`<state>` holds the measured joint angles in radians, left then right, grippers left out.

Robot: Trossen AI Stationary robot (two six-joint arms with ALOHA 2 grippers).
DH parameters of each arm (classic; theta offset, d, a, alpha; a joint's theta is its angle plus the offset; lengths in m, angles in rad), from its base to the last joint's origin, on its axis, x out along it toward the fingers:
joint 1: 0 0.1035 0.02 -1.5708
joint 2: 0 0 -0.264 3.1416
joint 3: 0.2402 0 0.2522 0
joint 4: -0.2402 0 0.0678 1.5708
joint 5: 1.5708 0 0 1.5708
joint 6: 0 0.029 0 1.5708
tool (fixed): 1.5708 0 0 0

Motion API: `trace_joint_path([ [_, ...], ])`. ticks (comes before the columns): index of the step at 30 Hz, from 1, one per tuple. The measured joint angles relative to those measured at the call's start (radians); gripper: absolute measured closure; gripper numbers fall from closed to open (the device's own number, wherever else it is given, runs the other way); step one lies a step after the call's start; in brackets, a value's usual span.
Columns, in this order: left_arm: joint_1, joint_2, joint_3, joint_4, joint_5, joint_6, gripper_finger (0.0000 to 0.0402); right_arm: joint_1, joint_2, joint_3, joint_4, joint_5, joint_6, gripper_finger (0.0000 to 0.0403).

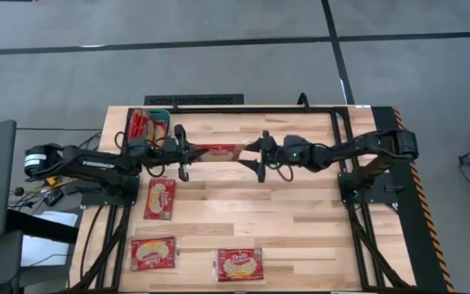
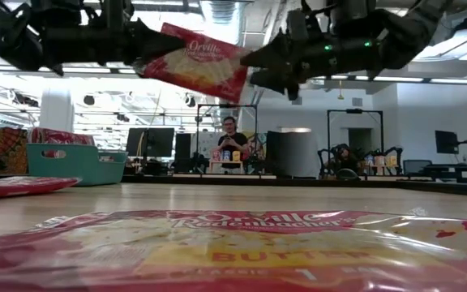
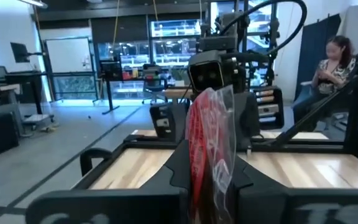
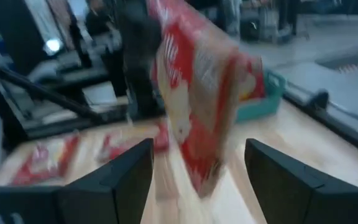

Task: Sort popcorn bags into baskets
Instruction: Put the red popcorn bag in the blue bin

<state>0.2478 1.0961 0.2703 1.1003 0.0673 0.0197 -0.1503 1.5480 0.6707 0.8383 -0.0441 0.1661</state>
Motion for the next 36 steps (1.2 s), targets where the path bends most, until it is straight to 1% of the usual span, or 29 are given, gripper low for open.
trace_joint_path([
  [3,-0.001,0.015,0.000,0.017,0.005,-0.016,0.0389,-0.026,0.030,0.031,0.009,-0.061,0.013,0.0141],
  [6,-0.001,0.024,0.004,0.033,0.006,-0.015,0.0389,-0.033,0.068,0.066,0.007,-0.096,0.013,0.0179],
  [8,-0.002,0.025,0.004,0.034,0.006,-0.016,0.0389,-0.037,0.091,0.087,0.003,-0.109,0.012,0.0223],
  [10,-0.002,0.024,0.004,0.040,0.005,-0.017,0.0389,-0.038,0.106,0.107,-0.005,-0.113,0.009,0.0284],
  [12,-0.002,0.023,0.004,0.026,0.005,-0.023,0.0379,-0.042,0.108,0.112,-0.037,-0.117,-0.005,0.0354],
  [13,-0.002,0.024,0.004,0.008,0.004,-0.024,0.0371,-0.044,0.106,0.114,-0.061,-0.117,-0.017,0.0374],
  [14,-0.002,0.024,0.004,-0.005,0.004,-0.021,0.0360,-0.046,0.105,0.117,-0.084,-0.117,-0.029,0.0380],
  [18,-0.002,0.023,0.005,-0.086,0.002,-0.016,0.0316,-0.055,0.082,0.118,-0.202,-0.116,-0.053,0.0381],
  [21,0.000,0.023,0.005,-0.138,0.000,-0.018,0.0289,-0.059,0.057,0.138,-0.348,-0.117,-0.088,0.0381],
  [24,0.001,0.024,0.021,-0.197,0.001,-0.026,0.0271,-0.063,0.048,0.181,-0.493,-0.175,-0.128,0.0381],
  [26,0.001,0.024,0.052,-0.256,0.015,-0.030,0.0265,-0.063,0.048,0.209,-0.550,-0.190,-0.151,0.0381],
  [32,0.000,0.076,0.162,-0.483,0.118,-0.020,0.0266,-0.061,0.048,0.256,-0.577,-0.200,-0.197,0.0381],
  [34,0.000,0.093,0.186,-0.516,0.117,-0.013,0.0271,-0.063,0.048,0.266,-0.583,-0.218,-0.200,0.0381],
  [36,0.000,0.105,0.196,-0.517,0.108,-0.018,0.0285,-0.063,0.048,0.273,-0.581,-0.219,-0.201,0.0381],
])
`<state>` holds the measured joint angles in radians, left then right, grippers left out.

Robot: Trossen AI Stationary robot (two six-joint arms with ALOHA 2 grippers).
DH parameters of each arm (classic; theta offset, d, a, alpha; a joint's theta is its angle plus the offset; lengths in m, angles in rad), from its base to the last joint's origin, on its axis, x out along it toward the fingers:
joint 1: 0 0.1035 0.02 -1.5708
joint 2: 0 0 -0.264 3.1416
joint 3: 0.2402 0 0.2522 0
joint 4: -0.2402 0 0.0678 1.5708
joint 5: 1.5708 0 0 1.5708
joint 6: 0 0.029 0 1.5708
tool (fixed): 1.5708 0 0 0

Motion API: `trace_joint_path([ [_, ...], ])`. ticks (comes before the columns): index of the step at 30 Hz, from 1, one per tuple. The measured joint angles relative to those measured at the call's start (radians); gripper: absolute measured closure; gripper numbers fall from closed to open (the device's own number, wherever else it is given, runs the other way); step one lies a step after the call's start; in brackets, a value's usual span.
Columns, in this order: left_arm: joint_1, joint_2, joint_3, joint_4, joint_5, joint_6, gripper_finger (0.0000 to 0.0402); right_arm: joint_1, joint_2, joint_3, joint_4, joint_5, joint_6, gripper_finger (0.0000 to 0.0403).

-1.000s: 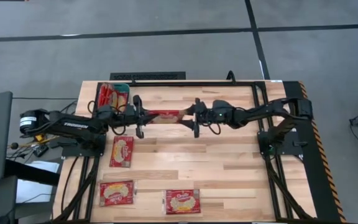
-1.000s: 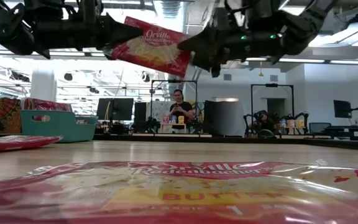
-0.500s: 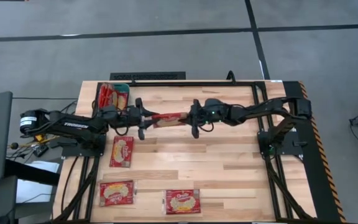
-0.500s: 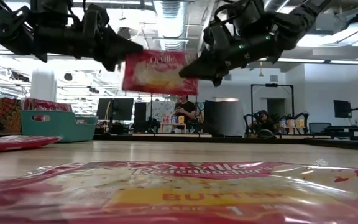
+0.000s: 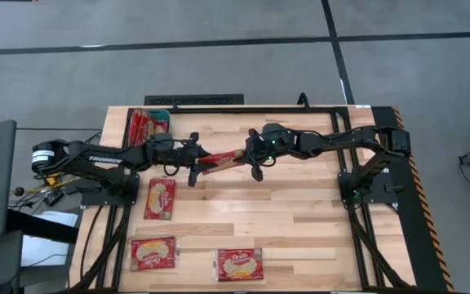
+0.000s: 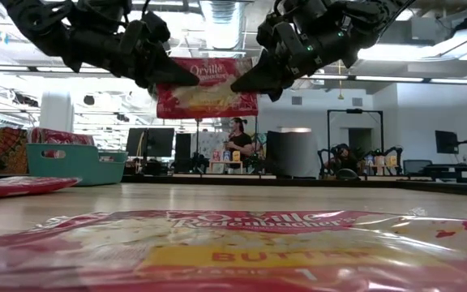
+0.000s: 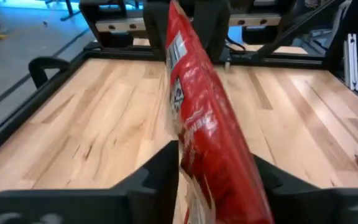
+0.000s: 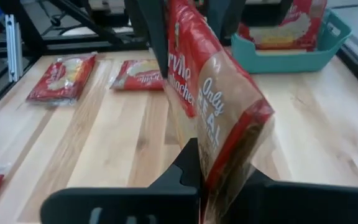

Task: Sort popcorn bags into baskets
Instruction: Put the red popcorn bag in the blue bin

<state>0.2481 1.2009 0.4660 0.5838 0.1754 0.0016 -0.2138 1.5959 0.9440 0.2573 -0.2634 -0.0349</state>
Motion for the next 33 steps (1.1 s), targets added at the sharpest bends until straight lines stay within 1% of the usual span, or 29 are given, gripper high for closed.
trace_joint_path([
  [3,0.000,-0.004,0.000,0.011,-0.001,0.018,0.0335,-0.001,0.000,0.000,-0.010,0.001,0.001,0.0381],
  [5,0.000,-0.015,0.000,0.003,-0.006,0.035,0.0378,-0.005,0.000,0.001,-0.011,0.000,0.026,0.0364],
  [7,0.000,-0.029,0.000,-0.001,-0.038,0.039,0.0389,-0.007,0.000,0.001,-0.003,0.000,0.064,0.0330],
  [9,-0.001,-0.050,0.000,-0.032,-0.112,0.042,0.0391,-0.012,0.000,0.001,0.004,0.001,0.092,0.0290],
  [11,-0.001,-0.080,-0.004,-0.080,-0.227,0.047,0.0395,-0.021,0.000,0.001,0.022,0.012,0.121,0.0251],
  [14,-0.001,-0.142,-0.029,-0.153,-0.448,0.047,0.0395,-0.032,0.000,0.001,0.027,0.075,0.166,0.0196],
  [16,0.001,-0.190,-0.036,-0.232,-0.639,0.038,0.0396,-0.034,0.000,0.000,0.015,0.131,0.182,0.0167],
  [18,0.002,-0.237,-0.046,-0.272,-0.818,0.028,0.0396,-0.035,0.000,0.000,0.006,0.175,0.185,0.0150],
  [20,0.003,-0.282,-0.070,-0.300,-0.973,0.014,0.0396,-0.035,0.005,0.000,0.007,0.201,0.184,0.0142],
  [21,0.007,-0.300,-0.086,-0.308,-1.029,0.002,0.0396,-0.035,0.007,0.000,0.008,0.207,0.184,0.0141],
  [22,0.014,-0.316,-0.102,-0.313,-1.059,-0.016,0.0396,-0.036,0.008,-0.001,0.006,0.207,0.184,0.0141],
  [25,0.042,-0.366,-0.144,-0.356,-1.099,-0.095,0.0396,-0.036,0.008,-0.001,0.012,0.210,0.167,0.0142],
  [29,0.071,-0.417,-0.191,-0.511,-1.171,-0.224,0.0396,-0.035,0.008,-0.001,0.007,0.210,0.157,0.0147],
  [33,0.079,-0.471,-0.206,-0.626,-1.248,-0.282,0.0392,-0.036,0.008,-0.001,-0.005,0.211,0.134,0.0149],
])
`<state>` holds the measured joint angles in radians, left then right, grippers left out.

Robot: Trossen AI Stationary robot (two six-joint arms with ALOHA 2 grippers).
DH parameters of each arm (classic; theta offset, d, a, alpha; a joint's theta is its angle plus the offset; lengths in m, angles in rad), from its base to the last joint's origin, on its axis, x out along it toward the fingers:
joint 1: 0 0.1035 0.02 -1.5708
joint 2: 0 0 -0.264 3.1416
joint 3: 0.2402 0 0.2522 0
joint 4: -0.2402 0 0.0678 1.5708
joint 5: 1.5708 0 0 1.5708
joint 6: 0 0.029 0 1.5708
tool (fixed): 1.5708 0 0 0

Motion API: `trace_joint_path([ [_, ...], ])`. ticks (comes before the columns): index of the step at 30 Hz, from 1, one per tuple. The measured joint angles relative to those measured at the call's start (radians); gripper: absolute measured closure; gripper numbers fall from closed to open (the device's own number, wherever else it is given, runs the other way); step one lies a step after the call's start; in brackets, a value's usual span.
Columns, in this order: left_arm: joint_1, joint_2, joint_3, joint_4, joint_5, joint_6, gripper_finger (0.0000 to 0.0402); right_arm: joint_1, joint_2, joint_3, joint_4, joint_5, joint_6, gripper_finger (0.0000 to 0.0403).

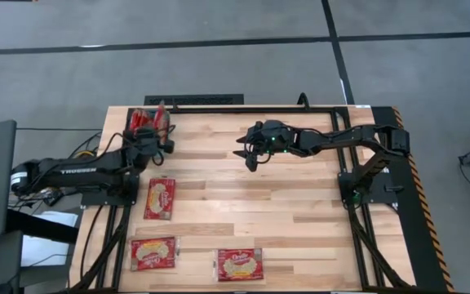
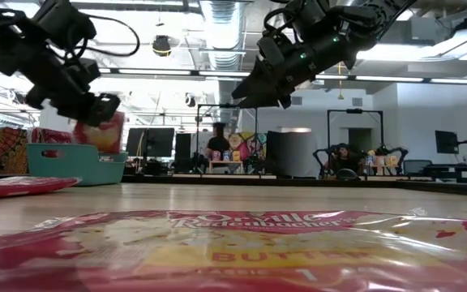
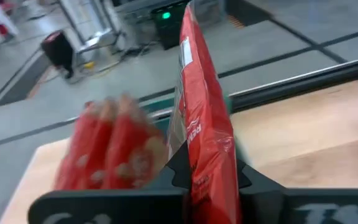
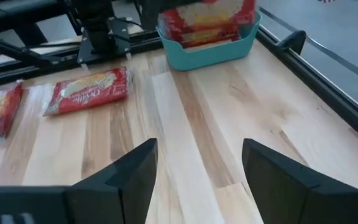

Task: Sort popcorn bags into baskets
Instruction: Put the red popcorn bag in the blue bin

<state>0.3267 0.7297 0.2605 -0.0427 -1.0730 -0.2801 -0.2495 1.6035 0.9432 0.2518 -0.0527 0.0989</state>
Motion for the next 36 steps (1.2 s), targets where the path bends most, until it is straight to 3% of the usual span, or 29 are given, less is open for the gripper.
trace_joint_path([
  [6,0.013,-0.088,-0.044,-0.012,-0.044,0.027,0.0397,-0.003,0.000,0.000,-0.002,0.002,-0.006,0.0149],
  [15,0.103,-0.115,-0.123,0.014,0.080,-0.013,0.0391,-0.002,0.000,0.000,0.009,0.002,-0.020,0.0149],
  [21,0.146,-0.115,-0.131,0.017,0.096,-0.048,0.0386,-0.002,0.000,0.000,0.019,0.002,-0.021,0.0150],
  [29,0.191,-0.115,-0.131,0.016,0.143,-0.080,0.0338,-0.002,0.000,0.000,0.019,0.002,-0.020,0.0150],
  [36,0.195,-0.115,-0.129,0.022,0.157,0.000,0.0282,-0.002,0.000,0.000,0.018,0.002,-0.019,0.0150],
])
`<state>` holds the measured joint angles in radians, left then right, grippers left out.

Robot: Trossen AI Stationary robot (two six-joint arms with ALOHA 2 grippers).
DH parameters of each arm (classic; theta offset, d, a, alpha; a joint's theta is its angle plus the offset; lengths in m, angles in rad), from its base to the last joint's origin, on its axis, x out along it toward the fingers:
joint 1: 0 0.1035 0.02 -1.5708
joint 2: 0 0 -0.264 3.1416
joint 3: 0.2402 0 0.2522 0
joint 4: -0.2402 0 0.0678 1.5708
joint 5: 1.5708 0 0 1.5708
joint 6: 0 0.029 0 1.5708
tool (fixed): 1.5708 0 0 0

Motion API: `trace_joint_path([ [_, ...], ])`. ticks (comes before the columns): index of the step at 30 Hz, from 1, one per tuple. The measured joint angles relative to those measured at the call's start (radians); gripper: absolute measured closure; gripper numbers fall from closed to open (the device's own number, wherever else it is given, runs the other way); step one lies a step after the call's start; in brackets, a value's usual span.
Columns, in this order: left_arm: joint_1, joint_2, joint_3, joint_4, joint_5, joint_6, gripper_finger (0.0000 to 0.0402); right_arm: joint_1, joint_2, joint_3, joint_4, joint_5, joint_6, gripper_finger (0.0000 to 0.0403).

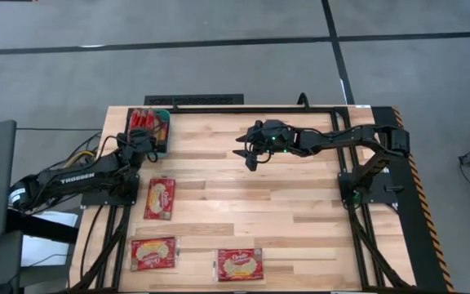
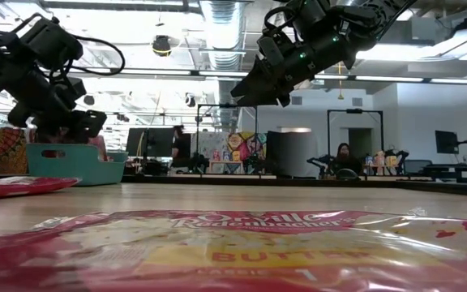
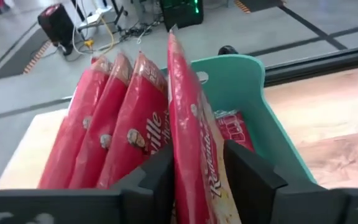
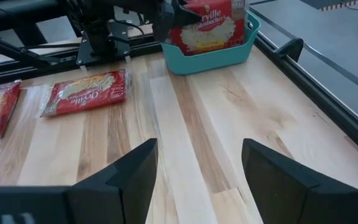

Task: Sort popcorn bags into baskets
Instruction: Put the red popcorn bag in the blue bin

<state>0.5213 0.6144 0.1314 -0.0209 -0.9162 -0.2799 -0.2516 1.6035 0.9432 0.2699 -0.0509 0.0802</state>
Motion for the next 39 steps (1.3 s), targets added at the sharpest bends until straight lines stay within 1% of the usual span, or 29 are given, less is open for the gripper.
trace_joint_path([
  [5,-0.006,0.000,0.054,0.003,-0.004,0.117,0.0262,0.000,0.000,0.000,0.000,0.000,0.010,0.0150],
  [10,-0.027,0.000,0.145,0.005,-0.005,0.281,0.0260,0.000,0.000,0.000,0.000,0.000,0.025,0.0150],
  [12,-0.045,0.000,0.185,-0.004,-0.002,0.317,0.0260,0.000,0.000,0.000,0.000,0.000,0.031,0.0150],
  [13,-0.056,0.000,0.206,-0.020,0.016,0.327,0.0260,0.001,0.000,0.000,0.001,0.000,0.038,0.0150],
  [17,-0.117,0.000,0.269,-0.120,0.137,0.315,0.0260,0.021,0.033,0.000,0.051,0.000,0.098,0.0150],
  [21,-0.213,0.001,0.294,-0.242,0.251,0.224,0.0260,0.066,0.123,0.001,0.198,-0.005,0.177,0.0150],
  [25,-0.337,0.012,0.294,-0.307,0.343,0.128,0.0260,0.109,0.217,0.010,0.245,-0.030,0.214,0.0150],
  [28,-0.433,0.059,0.294,-0.281,0.466,0.108,0.0260,0.136,0.253,0.029,0.209,-0.080,0.218,0.0150],
  [30,-0.494,0.110,0.294,-0.227,0.536,0.116,0.0260,0.160,0.263,0.037,0.176,-0.128,0.214,0.0150],
  [32,-0.550,0.165,0.294,-0.169,0.576,0.143,0.0260,0.197,0.267,0.050,0.147,-0.176,0.211,0.0150],
  [34,-0.598,0.226,0.294,-0.096,0.584,0.164,0.0260,0.248,0.266,0.062,0.118,-0.187,0.211,0.0150],
  [39,-0.678,0.338,0.294,0.051,0.540,0.153,0.0260,0.403,0.265,0.066,0.080,-0.160,0.286,0.0154],
])
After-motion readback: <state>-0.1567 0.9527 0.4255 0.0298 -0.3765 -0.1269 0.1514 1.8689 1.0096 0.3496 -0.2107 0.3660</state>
